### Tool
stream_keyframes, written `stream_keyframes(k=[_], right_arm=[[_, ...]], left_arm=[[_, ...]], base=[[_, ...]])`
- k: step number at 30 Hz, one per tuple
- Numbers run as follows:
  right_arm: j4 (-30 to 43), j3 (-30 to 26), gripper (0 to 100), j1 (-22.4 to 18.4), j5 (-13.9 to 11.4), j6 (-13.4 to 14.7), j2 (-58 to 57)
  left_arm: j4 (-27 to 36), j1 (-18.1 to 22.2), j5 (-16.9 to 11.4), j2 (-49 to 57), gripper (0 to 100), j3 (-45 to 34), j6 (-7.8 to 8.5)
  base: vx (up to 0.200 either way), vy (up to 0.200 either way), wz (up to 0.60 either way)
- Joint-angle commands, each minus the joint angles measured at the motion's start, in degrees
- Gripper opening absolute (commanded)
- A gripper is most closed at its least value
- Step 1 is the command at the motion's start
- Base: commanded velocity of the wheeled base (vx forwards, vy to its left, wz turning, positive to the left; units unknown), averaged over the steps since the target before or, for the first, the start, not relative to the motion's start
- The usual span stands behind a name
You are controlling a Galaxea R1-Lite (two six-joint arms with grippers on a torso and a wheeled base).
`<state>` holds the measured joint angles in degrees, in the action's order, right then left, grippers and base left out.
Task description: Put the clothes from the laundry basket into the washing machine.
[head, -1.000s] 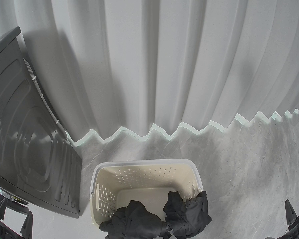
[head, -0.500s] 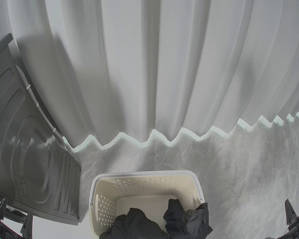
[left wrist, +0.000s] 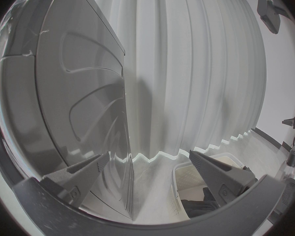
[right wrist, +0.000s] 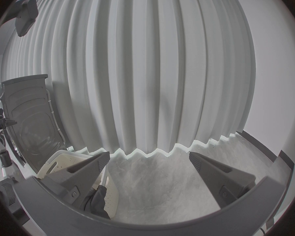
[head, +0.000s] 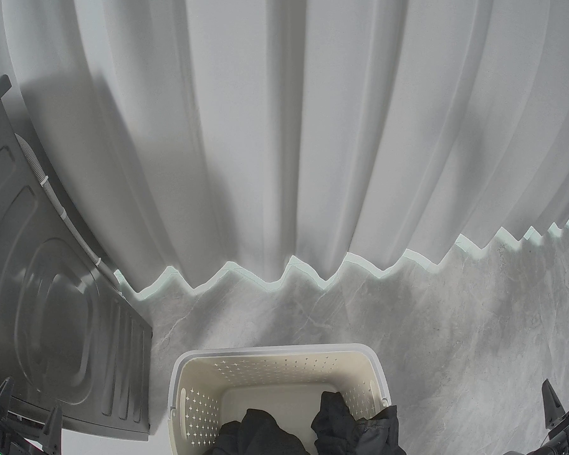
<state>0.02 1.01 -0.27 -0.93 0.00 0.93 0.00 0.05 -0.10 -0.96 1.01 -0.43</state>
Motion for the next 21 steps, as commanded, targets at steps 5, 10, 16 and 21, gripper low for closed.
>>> stream_keyframes(k=[5,10,16,21], right_arm=[[-0.02,-1.01,100,0.0,-0.04,0.0,-0.93],[-0.02,-1.01,100,0.0,-0.04,0.0,-0.93],[-0.02,-1.01,100,0.0,-0.04,0.0,-0.93],[-0.02,-1.01,100,0.0,-0.04,0.0,-0.93]], left_arm=[[0.0,-0.05,0.01,0.96,100,-1.01,-0.01],[0.0,0.04,0.01,0.96,100,-1.01,-0.01],[0.0,0.04,0.01,0.96,100,-1.01,-0.01],[0.0,0.04,0.01,0.96,100,-1.01,-0.1]], base=[[0.0,0.0,0.0],[0.0,0.0,0.0],[0.0,0.0,0.0],[0.0,0.0,0.0]])
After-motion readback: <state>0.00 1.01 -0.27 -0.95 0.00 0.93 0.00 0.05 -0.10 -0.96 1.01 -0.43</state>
